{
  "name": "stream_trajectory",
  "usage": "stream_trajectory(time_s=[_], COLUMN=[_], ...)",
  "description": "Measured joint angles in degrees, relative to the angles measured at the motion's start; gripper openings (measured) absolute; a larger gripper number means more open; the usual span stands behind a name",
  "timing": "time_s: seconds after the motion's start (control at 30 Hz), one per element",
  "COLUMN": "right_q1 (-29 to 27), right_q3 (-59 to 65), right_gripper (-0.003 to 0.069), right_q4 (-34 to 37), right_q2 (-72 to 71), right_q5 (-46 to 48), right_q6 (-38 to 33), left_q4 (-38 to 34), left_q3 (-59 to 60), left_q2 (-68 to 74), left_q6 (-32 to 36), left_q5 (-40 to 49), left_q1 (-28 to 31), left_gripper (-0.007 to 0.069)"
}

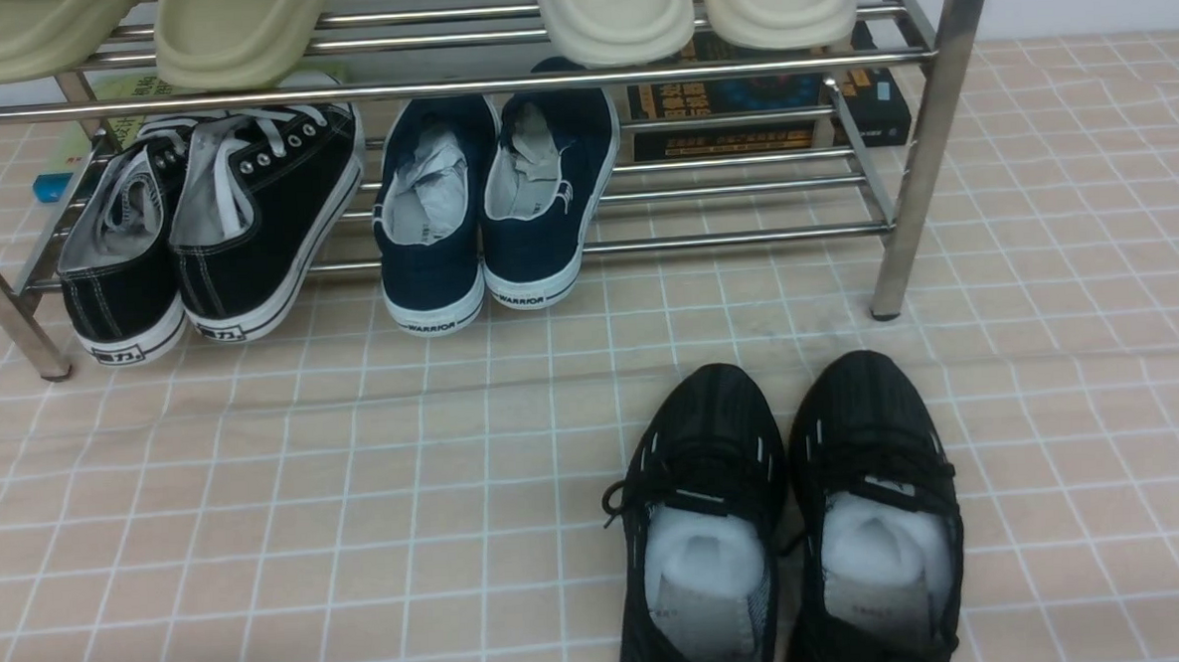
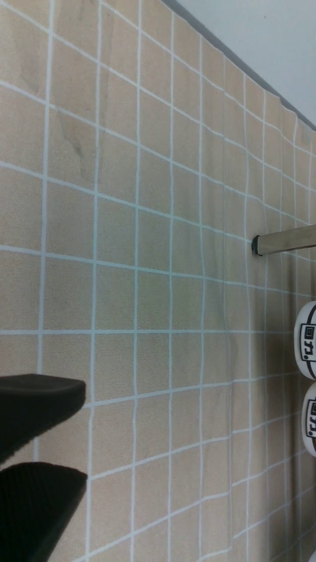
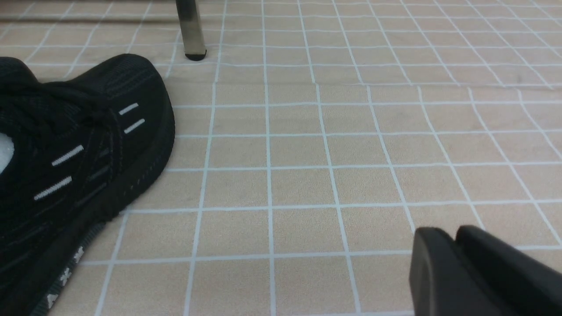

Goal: Take the shoes off the shelf from the light coffee tablecloth by hand.

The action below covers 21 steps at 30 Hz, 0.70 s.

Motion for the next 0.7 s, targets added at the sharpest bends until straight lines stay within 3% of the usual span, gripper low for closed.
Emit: stream_trajectory(time_s=[0.7], right_q1=[0.00], right_q3=[0.00], right_gripper=[0.0105], right_q4=[0.00], right_q2=[0.00], right_q5=[0.00], right_q6=[0.00], left_q4=[0.00], left_q3=[0.00], left_q2=[0.00], left_q6=[0.00], left_q5=[0.00], left_q1=[0.00], left_gripper=[0.0239])
